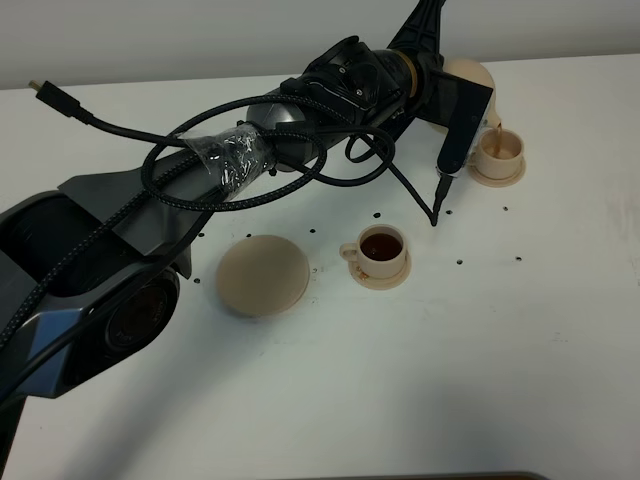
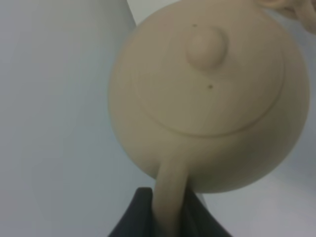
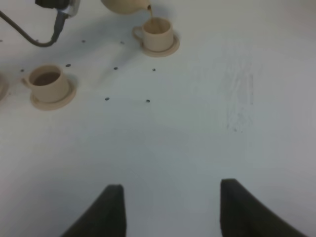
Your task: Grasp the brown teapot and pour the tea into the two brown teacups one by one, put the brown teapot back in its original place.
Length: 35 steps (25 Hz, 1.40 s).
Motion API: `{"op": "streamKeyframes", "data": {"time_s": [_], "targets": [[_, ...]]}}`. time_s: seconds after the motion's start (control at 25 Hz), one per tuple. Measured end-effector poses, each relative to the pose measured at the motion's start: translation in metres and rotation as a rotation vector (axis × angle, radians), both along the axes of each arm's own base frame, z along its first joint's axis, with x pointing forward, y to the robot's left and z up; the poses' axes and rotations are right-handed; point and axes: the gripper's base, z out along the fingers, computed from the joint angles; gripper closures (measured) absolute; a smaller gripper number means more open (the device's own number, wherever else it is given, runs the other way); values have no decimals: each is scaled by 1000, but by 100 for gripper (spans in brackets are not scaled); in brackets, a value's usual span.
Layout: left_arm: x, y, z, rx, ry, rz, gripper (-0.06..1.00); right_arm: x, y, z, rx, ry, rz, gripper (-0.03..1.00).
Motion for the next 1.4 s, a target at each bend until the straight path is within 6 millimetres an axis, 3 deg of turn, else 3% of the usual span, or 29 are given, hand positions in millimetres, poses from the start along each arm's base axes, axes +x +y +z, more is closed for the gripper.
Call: {"op": "streamKeyframes", "data": {"time_s": [1.4], "targets": [[0, -3, 4, 33, -74, -47, 82, 0, 0, 0, 0, 0, 0, 55]]}}
